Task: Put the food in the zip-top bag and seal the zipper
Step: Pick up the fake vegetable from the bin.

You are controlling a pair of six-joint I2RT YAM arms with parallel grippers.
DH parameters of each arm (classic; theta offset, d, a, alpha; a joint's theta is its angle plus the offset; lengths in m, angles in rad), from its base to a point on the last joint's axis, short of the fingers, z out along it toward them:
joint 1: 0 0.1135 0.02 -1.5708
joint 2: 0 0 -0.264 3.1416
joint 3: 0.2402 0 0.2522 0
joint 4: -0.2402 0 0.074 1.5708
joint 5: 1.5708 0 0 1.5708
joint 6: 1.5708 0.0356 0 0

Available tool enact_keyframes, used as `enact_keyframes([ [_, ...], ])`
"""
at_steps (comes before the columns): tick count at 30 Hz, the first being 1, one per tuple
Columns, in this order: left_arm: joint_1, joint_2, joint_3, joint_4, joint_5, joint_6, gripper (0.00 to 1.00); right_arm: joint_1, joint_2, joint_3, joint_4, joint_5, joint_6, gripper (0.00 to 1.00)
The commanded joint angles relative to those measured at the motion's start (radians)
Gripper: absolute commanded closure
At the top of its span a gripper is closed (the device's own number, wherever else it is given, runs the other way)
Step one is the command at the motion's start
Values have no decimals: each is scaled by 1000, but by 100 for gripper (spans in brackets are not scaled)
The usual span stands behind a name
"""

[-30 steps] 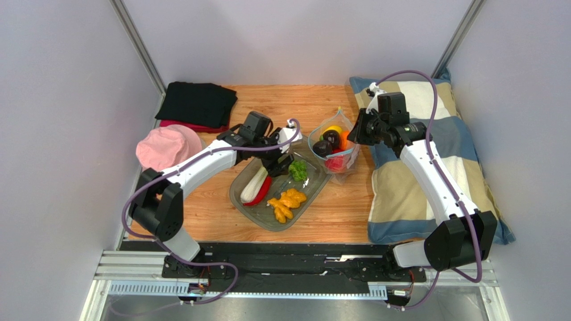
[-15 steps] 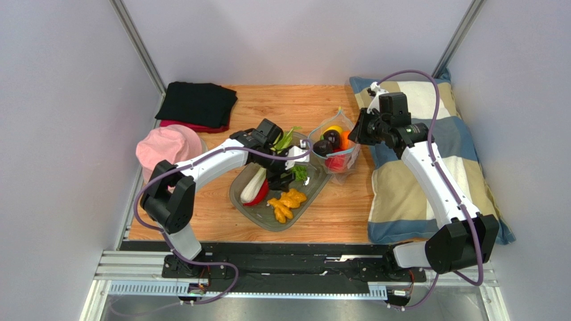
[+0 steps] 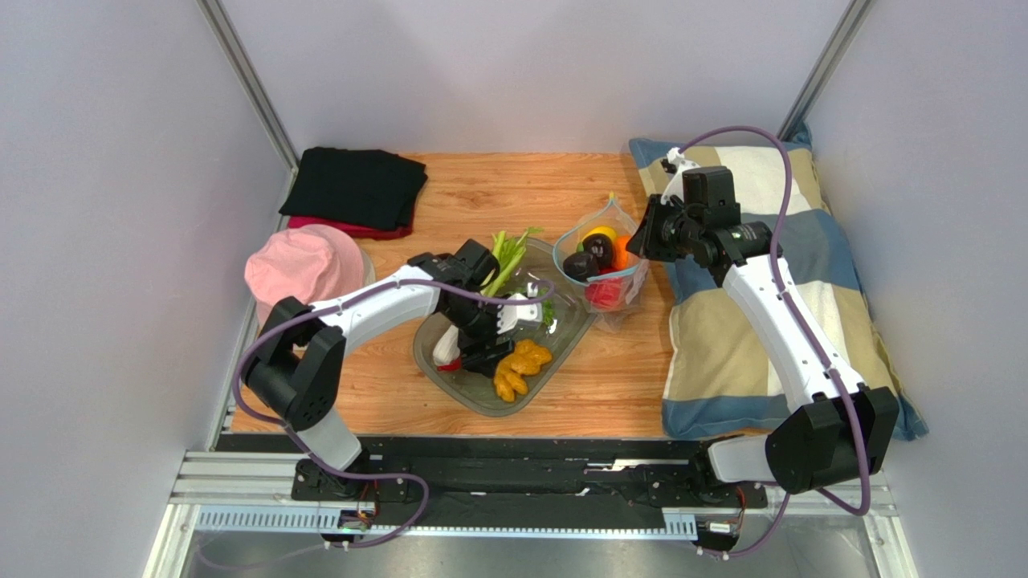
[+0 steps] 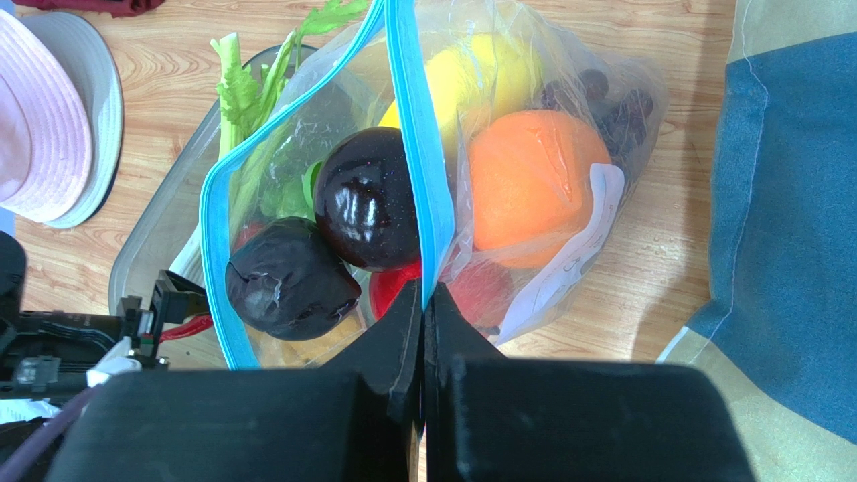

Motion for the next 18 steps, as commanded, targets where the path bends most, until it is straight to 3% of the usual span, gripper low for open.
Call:
enact_keyframes([
  [1,2,-11,-25,129,-82,106,21,-3,-19,-1,28,-10,-6,100],
  [9,1,15,-32,168,-82,121,27,-3,-32,-17,28,-1,-8,100],
  [18,-27,30,-22,62,-64,191,27,-5,-29,-16,31,2,-8,100],
])
